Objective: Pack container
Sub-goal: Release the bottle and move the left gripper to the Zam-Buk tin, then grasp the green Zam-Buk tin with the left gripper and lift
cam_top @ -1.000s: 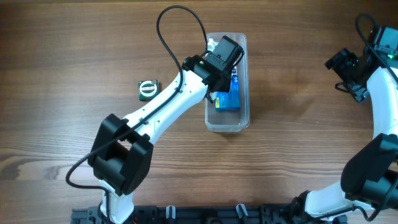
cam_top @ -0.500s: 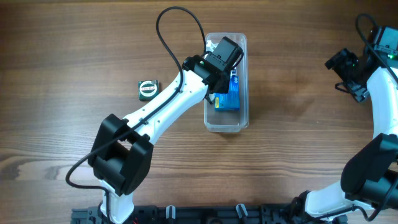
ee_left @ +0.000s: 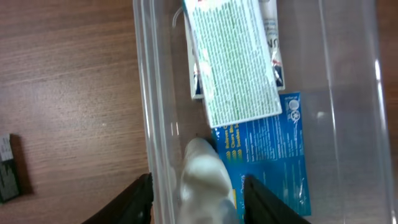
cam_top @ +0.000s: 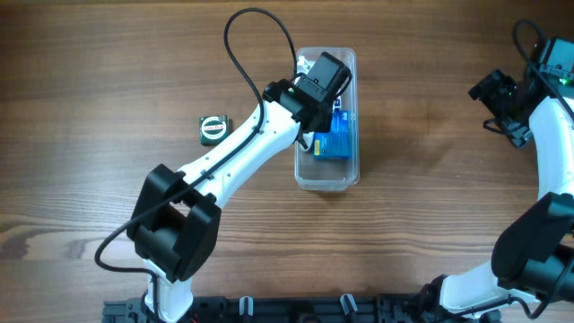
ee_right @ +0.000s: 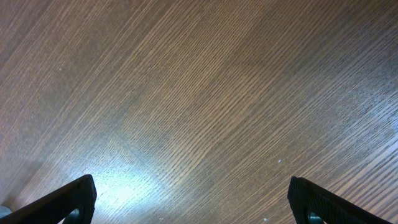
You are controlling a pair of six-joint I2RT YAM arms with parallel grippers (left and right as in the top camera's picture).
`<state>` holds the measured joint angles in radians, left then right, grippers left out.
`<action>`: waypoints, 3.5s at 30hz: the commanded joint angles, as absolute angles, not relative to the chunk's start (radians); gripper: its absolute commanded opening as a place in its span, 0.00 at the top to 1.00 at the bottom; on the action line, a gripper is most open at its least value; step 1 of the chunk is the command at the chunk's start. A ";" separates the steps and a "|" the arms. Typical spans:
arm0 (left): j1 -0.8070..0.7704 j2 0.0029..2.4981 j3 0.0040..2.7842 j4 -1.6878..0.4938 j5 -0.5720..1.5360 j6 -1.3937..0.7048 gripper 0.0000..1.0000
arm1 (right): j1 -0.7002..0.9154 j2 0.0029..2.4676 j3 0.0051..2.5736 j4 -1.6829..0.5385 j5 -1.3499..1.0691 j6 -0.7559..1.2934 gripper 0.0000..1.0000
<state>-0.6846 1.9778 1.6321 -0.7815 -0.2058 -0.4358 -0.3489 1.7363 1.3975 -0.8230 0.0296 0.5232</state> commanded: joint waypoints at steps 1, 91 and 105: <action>-0.685 1.971 1.651 -0.758 -0.231 -0.399 0.51 | -0.351 1.745 1.399 -0.822 0.028 0.527 0.00; -0.150 2.148 1.516 -0.928 0.010 -0.193 0.01 | -0.351 1.745 1.399 -0.822 0.028 0.527 0.00; -0.150 2.147 1.507 -0.901 0.010 -0.194 0.25 | -0.351 1.745 1.399 -0.822 0.028 0.526 0.00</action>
